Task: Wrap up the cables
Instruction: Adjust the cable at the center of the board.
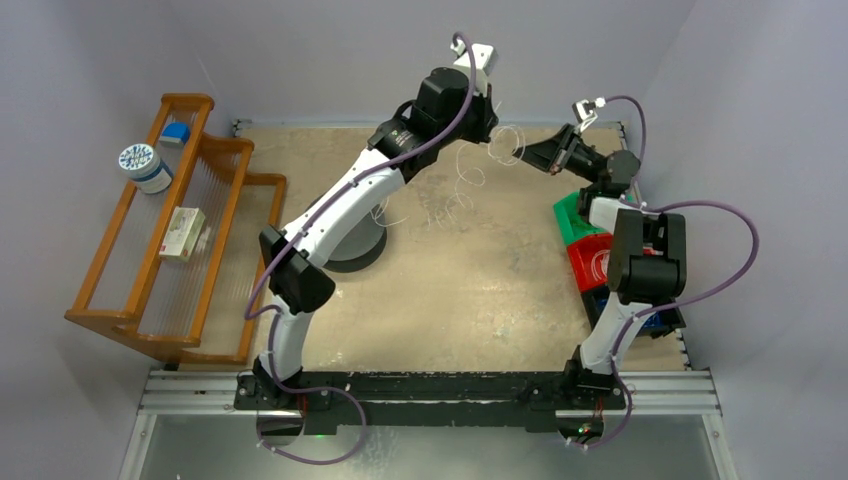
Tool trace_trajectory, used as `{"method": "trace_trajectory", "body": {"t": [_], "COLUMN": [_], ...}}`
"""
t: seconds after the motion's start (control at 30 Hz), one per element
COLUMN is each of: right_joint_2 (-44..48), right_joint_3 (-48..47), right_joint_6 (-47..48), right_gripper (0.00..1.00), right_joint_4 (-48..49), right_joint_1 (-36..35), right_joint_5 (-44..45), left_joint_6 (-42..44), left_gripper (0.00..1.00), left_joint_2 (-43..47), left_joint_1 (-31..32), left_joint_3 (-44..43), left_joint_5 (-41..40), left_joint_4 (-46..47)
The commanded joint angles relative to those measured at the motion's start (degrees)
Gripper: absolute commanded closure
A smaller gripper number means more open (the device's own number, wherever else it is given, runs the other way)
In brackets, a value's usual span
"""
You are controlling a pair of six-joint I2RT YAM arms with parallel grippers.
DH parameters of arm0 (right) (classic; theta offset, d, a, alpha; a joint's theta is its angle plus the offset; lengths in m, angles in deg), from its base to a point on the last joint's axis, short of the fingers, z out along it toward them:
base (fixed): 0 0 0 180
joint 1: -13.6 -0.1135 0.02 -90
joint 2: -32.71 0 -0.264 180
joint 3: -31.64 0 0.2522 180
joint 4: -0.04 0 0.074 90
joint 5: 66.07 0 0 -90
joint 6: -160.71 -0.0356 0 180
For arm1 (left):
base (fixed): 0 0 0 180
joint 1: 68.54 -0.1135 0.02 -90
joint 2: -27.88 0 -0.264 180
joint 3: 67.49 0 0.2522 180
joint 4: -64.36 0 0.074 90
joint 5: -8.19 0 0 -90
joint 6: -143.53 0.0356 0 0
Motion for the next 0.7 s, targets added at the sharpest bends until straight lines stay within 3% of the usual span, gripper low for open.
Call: {"method": "trace_trajectory", "body": {"t": [0.0,0.3,0.67], "right_joint_2": [0.56,-1.76,0.66], "right_joint_3": [-1.29,-1.44,0.12], "right_joint_6": [1.5,-8.71,-9.2], "right_gripper": [0.98,0.97,0.98], "right_joint_4": [2.74,16.95,19.91], "right_joint_1": [-2.17,-2.28,-0.22], "right_joint_5": [-2.58,-4.1,0.68], "left_joint_6": [-0.31,-0.31,-0.21], "left_gripper": [1.0,1.0,1.0], "left_joint_2": [2.76,2.33,2.92], "left_joint_1": [-0.28,-0.28,-0.28], "left_joint_3": [-1.05,-1.19,3.83], "left_joint_5": [1.01,0.85,0.34], "left_joint_4": [1.4,1.46,1.81]}}
